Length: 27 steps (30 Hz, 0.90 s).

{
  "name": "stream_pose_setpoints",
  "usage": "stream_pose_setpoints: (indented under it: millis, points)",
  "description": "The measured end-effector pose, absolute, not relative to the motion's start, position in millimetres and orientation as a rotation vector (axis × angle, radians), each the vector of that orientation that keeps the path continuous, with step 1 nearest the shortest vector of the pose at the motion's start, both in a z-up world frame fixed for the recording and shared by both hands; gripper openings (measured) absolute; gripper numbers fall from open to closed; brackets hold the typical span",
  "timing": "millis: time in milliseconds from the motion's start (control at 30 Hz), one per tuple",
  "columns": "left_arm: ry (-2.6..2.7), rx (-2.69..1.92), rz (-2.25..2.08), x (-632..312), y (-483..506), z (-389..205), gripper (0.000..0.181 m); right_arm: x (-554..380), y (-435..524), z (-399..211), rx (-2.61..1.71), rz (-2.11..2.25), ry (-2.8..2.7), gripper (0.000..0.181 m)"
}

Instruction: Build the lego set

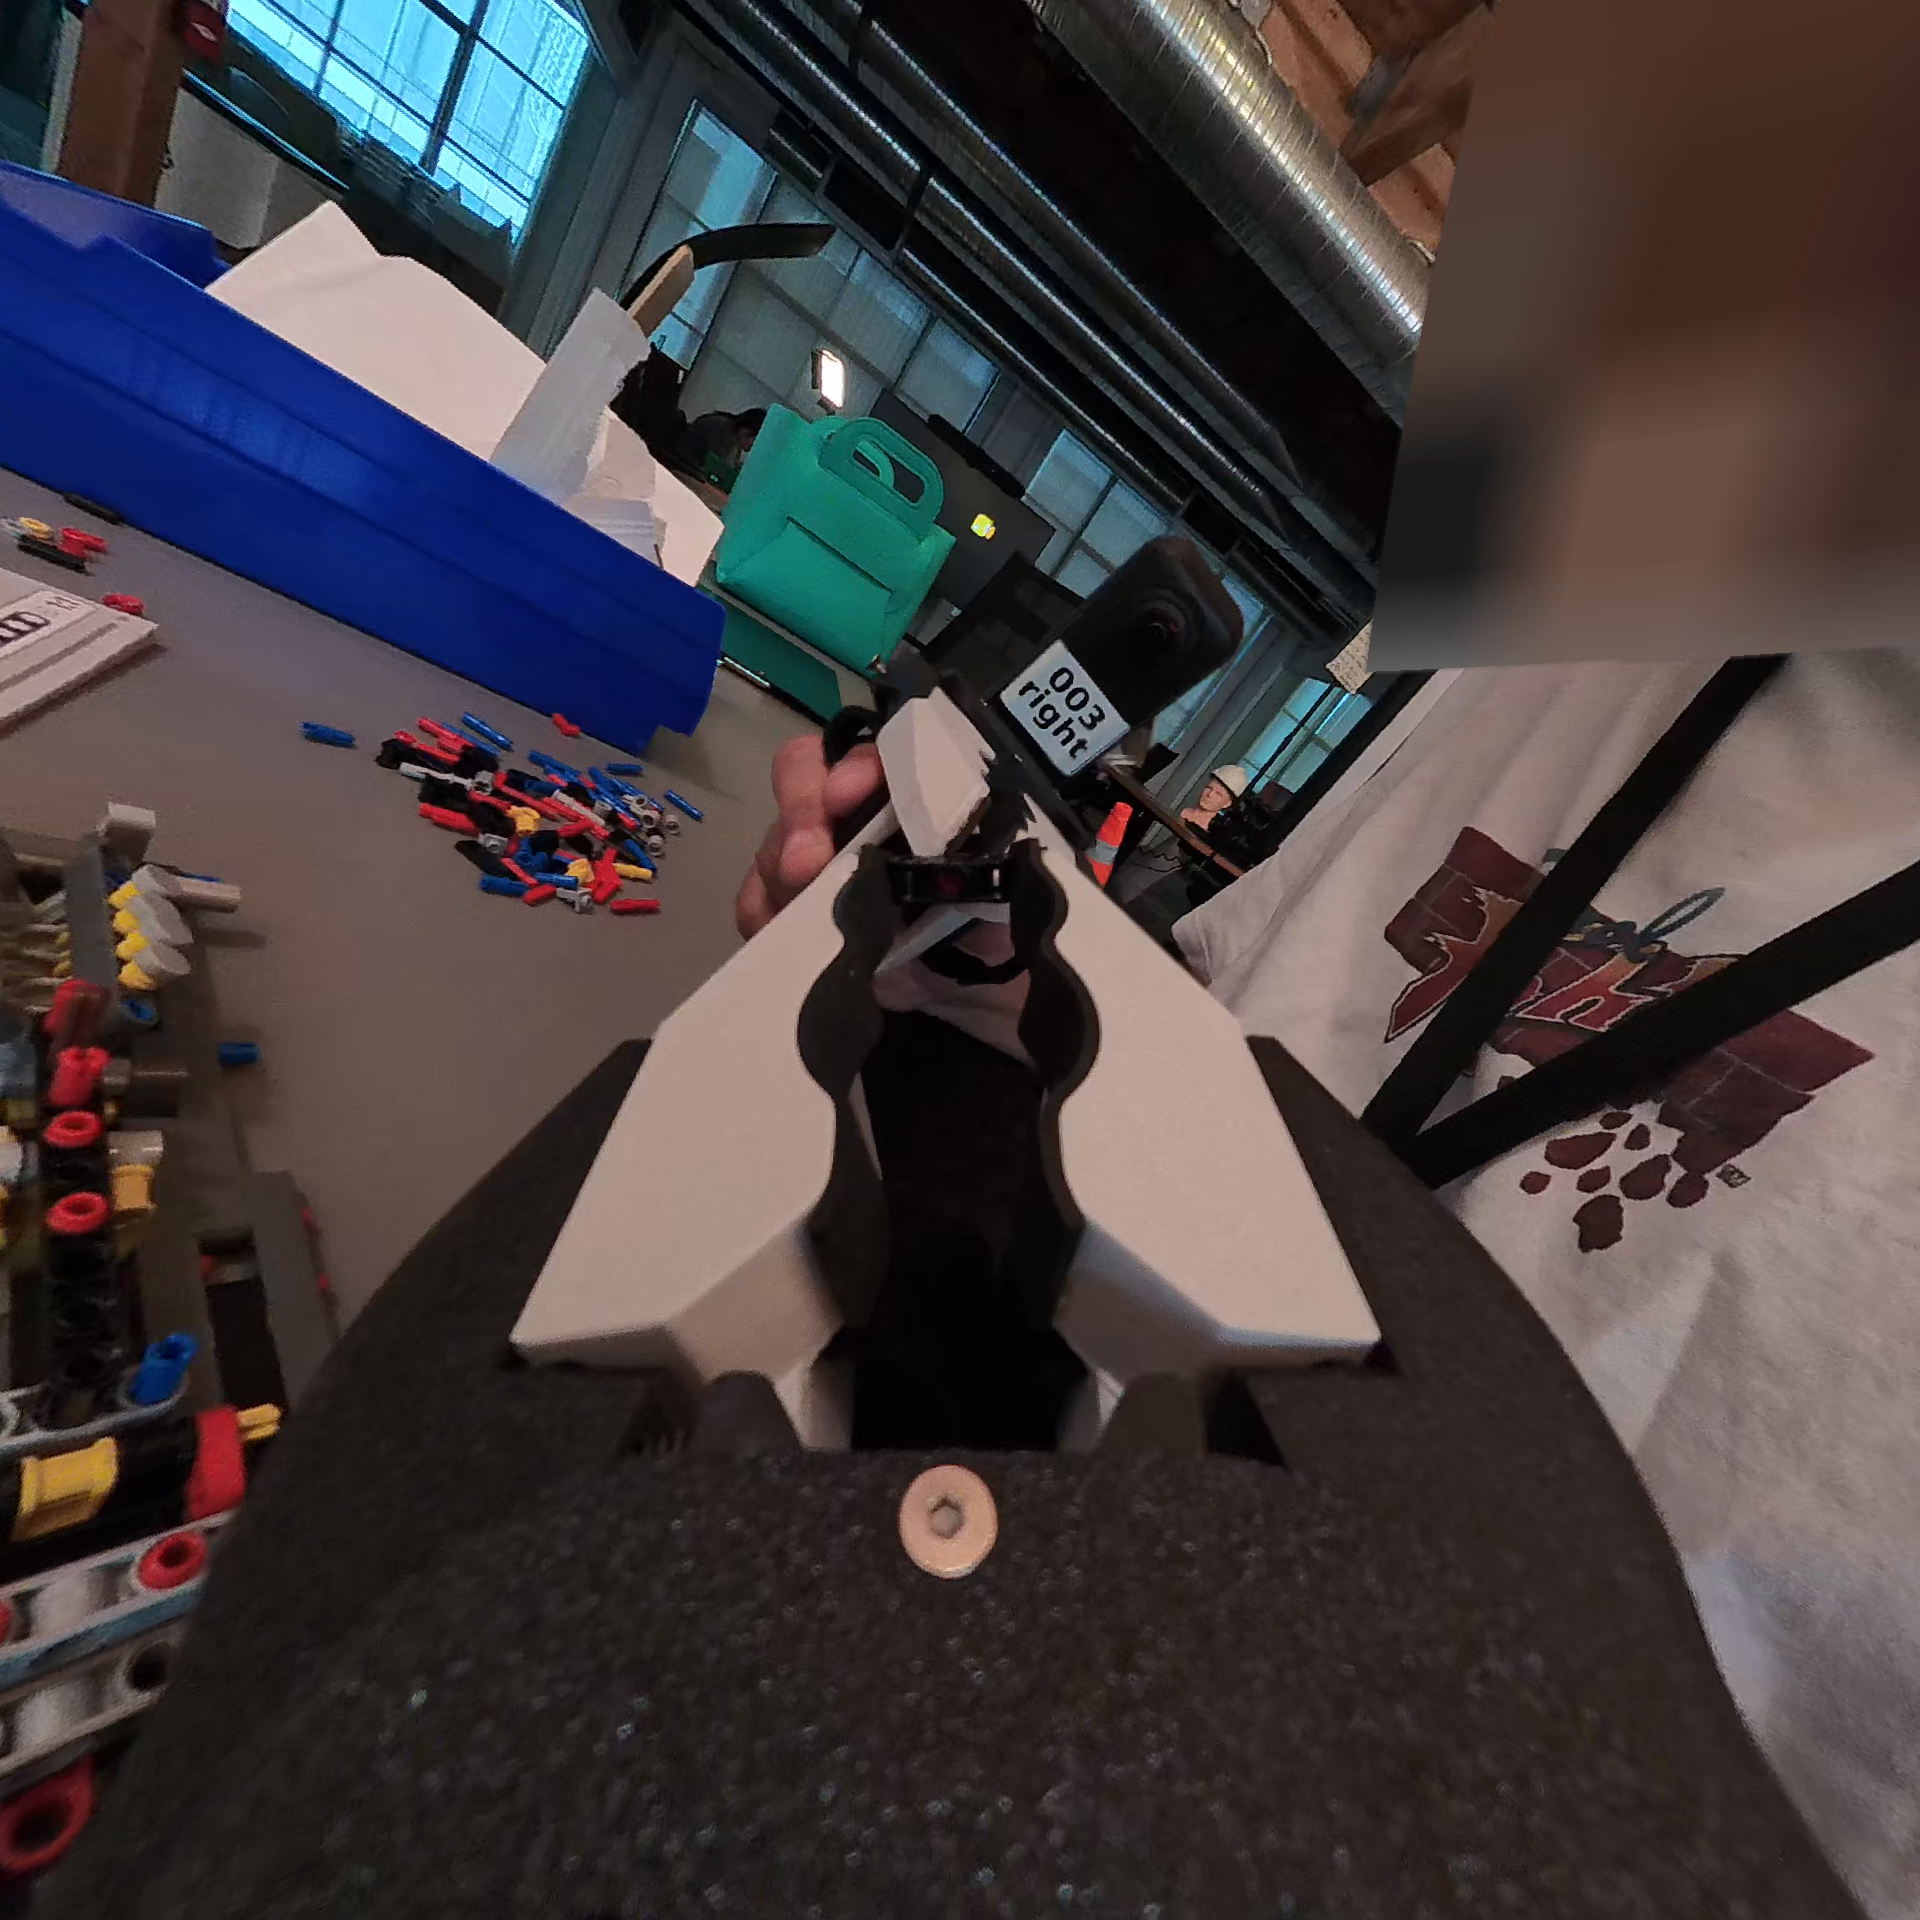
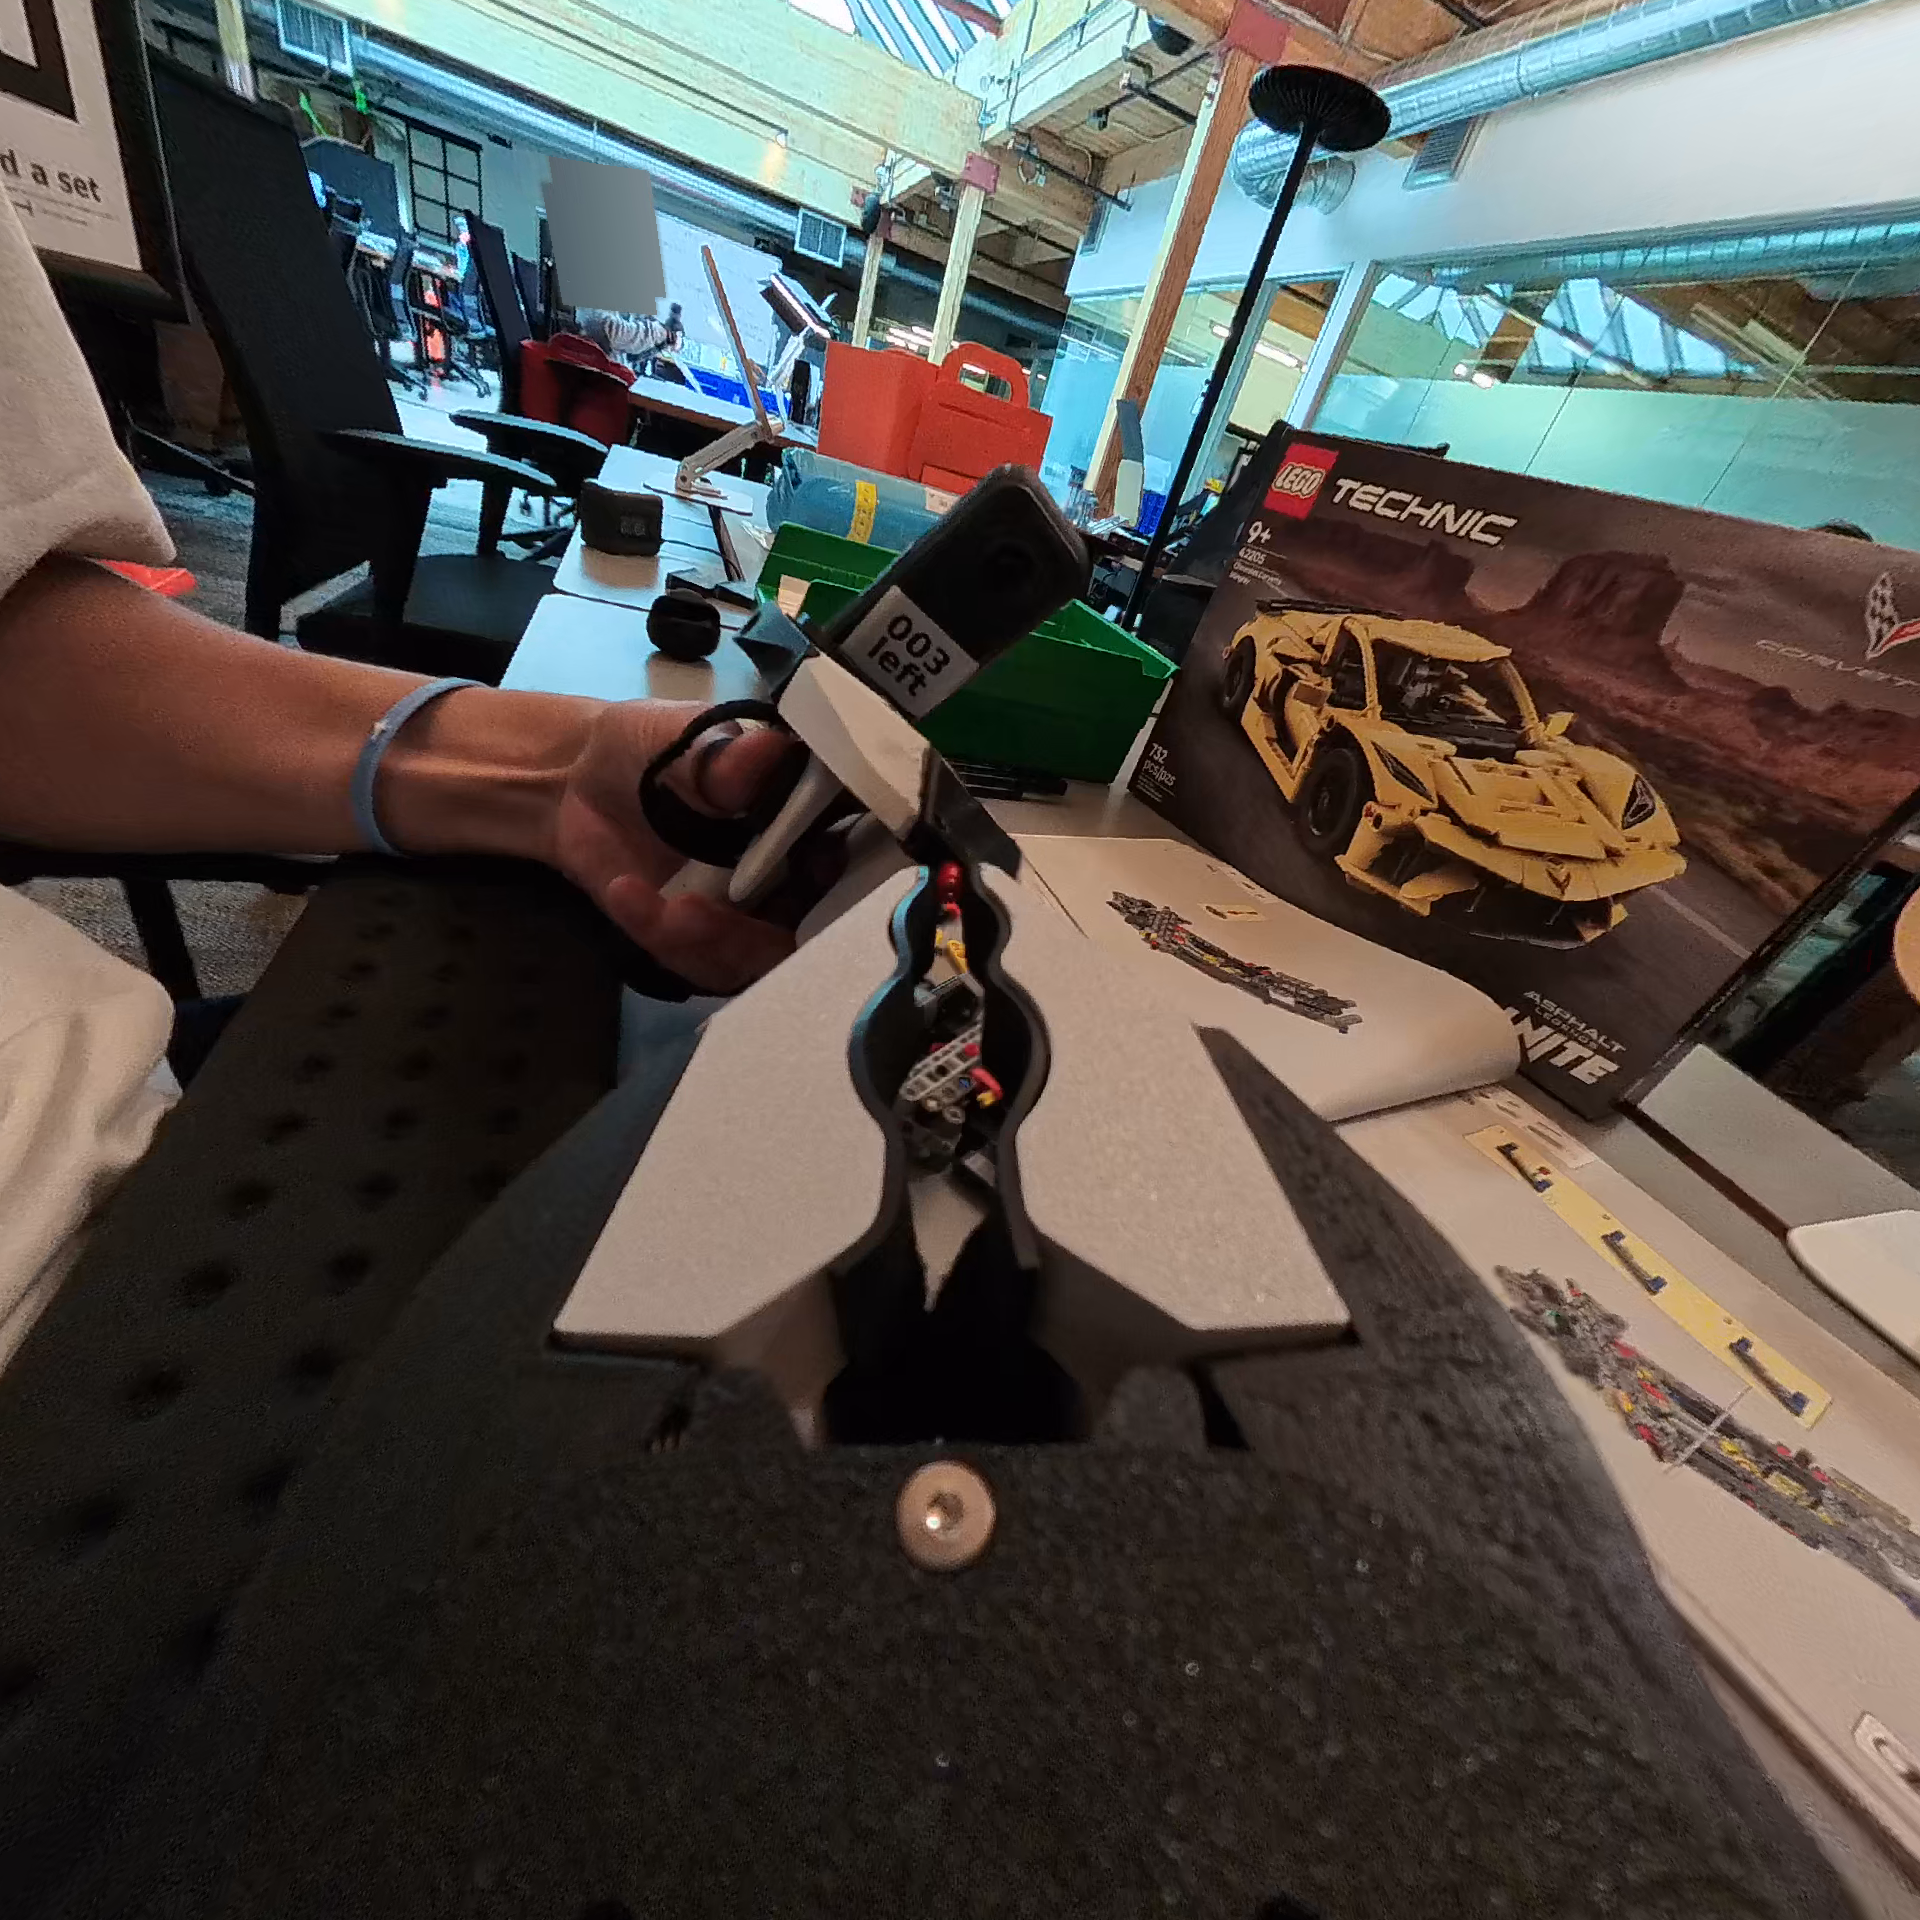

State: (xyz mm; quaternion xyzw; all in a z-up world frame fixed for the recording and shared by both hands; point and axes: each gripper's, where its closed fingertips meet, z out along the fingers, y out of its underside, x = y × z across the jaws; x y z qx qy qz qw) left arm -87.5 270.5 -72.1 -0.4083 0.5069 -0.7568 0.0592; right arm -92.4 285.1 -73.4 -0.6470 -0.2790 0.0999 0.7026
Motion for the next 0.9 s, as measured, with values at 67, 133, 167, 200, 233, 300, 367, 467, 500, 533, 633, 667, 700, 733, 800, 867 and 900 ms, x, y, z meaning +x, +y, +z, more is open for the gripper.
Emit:
stream_pose_setpoints:
  millis: [67, 133, 167, 200, 233, 300, 367, 467, 500, 533, 633, 667, 700, 733, 800, 867, 900]
  points:
    - [1.538, -1.226, -2.216, -85, 273, -72, 0.021, -90, 287, -73, -1.475, 0.292, -0.562, 0.003]
    - [1.561, -1.196, -2.097, -82, 274, -71, 0.021, -87, 288, -73, -1.495, 0.338, -0.517, 0.004]
    - [1.556, -1.18, -2.017, -79, 278, -70, 0.021, -84, 288, -74, -1.508, 0.366, -0.495, 0.013]
    - [1.535, -1.156, -1.932, -78, 283, -67, 0.021, -81, 287, -75, -1.519, 0.414, -0.459, 0.023]
    - [1.515, -1.132, -1.824, -77, 289, -66, 0.021, -79, 285, -73, -1.523, 0.491, -0.421, 0.027]
    - [1.529, -1.06, -1.514, -75, 299, -70, 0.021, -74, 285, -72, -1.549, 0.665, -0.329, 0.029]
    - [1.569, -0.957, -1.171, -73, 307, -79, 0.021, -70, 293, -76, -1.597, 0.757, -0.237, 0.04]
    - [1.59, -0.866, -0.7, -68, 328, -98, 0.021, -65, 313, -91, -1.705, 0.7, -0.103, 0.035]
    - [1.598, -0.834, -0.612, -67, 329, -102, 0.021, -69, 315, -92, -1.713, 0.715, -0.089, 0.033]
    - [1.598, -0.795, -0.522, -66, 329, -104, 0.021, -70, 319, -97, -1.74, 0.704, -0.061, 0.031]
    - [1.616, -0.678, -0.291, -62, 330, -111, 0.021, -74, 326, -102, -1.756, 0.643, -0.048, 0.028]
    - [1.613, -0.649, -0.244, -62, 329, -112, 0.021, -73, 329, -105, -1.769, 0.611, -0.048, 0.025]
    - [1.596, -0.621, -0.212, -62, 328, -109, 0.021, -74, 330, -108, -1.784, 0.589, -0.056, 0.024]
    - [1.584, -0.599, -0.202, -62, 325, -106, 0.021, -73, 331, -110, -1.794, 0.565, -0.06, 0.023]
    - [1.579, -0.586, -0.202, -62, 322, -105, 0.021, -74, 331, -109, -1.783, 0.533, -0.078, 0.016]
    - [1.581, -0.565, -0.185, -61, 320, -106, 0.021, -74, 331, -111, -1.791, 0.5, -0.102, 0.015]
    - [1.578, -0.559, -0.187, -61, 319, -106, 0.021, -75, 330, -111, -1.787, 0.493, -0.112, 0.014]
